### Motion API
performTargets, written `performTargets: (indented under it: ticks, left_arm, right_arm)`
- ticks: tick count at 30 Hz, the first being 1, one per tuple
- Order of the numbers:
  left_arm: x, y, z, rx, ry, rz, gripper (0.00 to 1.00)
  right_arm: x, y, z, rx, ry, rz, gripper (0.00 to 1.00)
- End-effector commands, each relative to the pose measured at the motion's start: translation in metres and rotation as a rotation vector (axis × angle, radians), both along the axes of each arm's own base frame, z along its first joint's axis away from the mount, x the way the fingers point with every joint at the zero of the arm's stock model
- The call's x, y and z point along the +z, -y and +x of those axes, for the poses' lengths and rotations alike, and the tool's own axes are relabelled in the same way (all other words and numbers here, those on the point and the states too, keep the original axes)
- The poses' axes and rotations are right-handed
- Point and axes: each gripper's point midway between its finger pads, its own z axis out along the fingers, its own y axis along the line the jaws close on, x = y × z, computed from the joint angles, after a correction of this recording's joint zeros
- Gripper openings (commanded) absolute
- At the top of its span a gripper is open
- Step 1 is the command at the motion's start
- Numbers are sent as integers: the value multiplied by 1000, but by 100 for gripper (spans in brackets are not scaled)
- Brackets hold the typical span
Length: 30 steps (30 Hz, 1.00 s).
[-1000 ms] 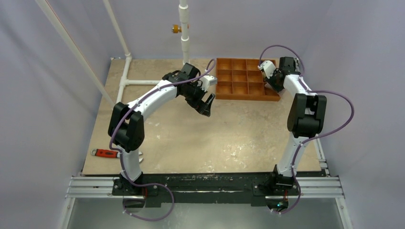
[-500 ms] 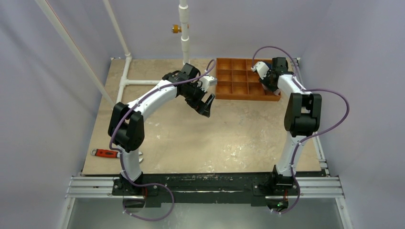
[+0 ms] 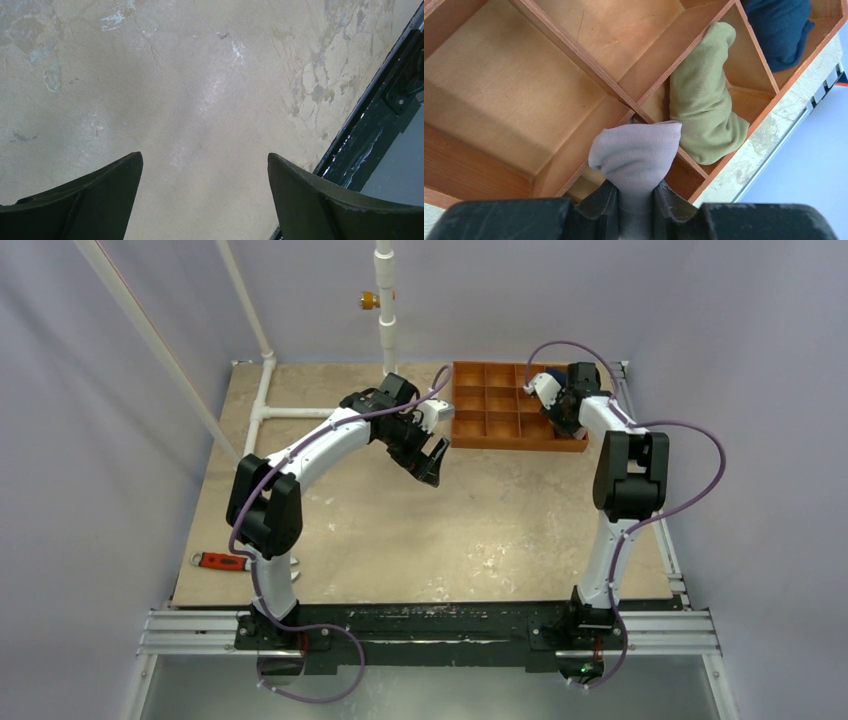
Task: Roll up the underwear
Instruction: Place the underwear in the storage box.
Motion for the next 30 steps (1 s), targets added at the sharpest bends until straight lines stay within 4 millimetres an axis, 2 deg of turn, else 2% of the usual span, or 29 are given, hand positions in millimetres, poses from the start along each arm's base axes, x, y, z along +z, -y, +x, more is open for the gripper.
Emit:
performTargets:
  ticks: [1, 13, 20, 24, 28, 30]
  left_arm:
    - [14, 2, 1, -26, 29, -38, 94]
    - [13, 1, -2, -30, 17, -32, 93]
    - [11, 2, -2, -30, 8, -34, 93]
    - [11, 2, -4, -30, 1, -35, 93]
    - [13, 1, -4, -30, 7, -36, 93]
    - [14, 1, -4, -29, 7, -38, 92]
  right_arm:
    - [-21, -14, -5, 27, -66, 55, 0]
    - [-67, -6, -31, 16, -318, 26, 0]
    - [-83, -6, -40, 11, -400, 33, 0]
    - [-87, -10, -42, -9, -409, 89, 10]
    - [-80, -12, -40, -34, -386, 143, 29]
    - [-75, -13, -39, -45, -368, 164, 34]
